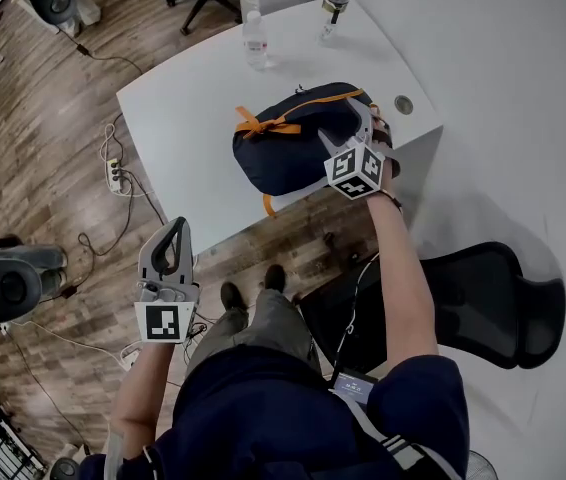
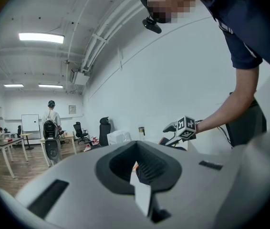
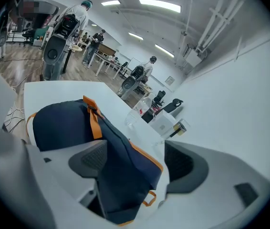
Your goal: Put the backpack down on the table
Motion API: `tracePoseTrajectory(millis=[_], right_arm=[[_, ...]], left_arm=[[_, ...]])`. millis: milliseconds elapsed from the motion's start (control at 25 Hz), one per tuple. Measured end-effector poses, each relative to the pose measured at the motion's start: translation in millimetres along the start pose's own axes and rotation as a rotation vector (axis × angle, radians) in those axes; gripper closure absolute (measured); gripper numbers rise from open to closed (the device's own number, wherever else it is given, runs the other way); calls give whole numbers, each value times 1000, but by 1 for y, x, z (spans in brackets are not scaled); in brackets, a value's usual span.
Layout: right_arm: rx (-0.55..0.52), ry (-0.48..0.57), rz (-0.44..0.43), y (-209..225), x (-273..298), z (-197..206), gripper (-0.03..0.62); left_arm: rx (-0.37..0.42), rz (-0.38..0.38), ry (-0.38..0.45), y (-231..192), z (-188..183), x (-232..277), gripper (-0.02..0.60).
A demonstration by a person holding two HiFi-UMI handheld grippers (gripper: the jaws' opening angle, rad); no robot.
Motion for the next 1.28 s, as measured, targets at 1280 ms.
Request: tracePoseTrajectory(millis=[1280], right_arm=[[433,627,275,34,-237,-184,328]], left_arm=[[78,-30,155,-10,-59,-30,578]])
Point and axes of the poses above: the fingertips, and each gripper's own axes: x forward along the fingers, y to its right, z out of its underside, the point moved 5 cm from there along -x, backward along the fingers, and after that the axes turned 6 degrees about y, right-handed, at the moved point
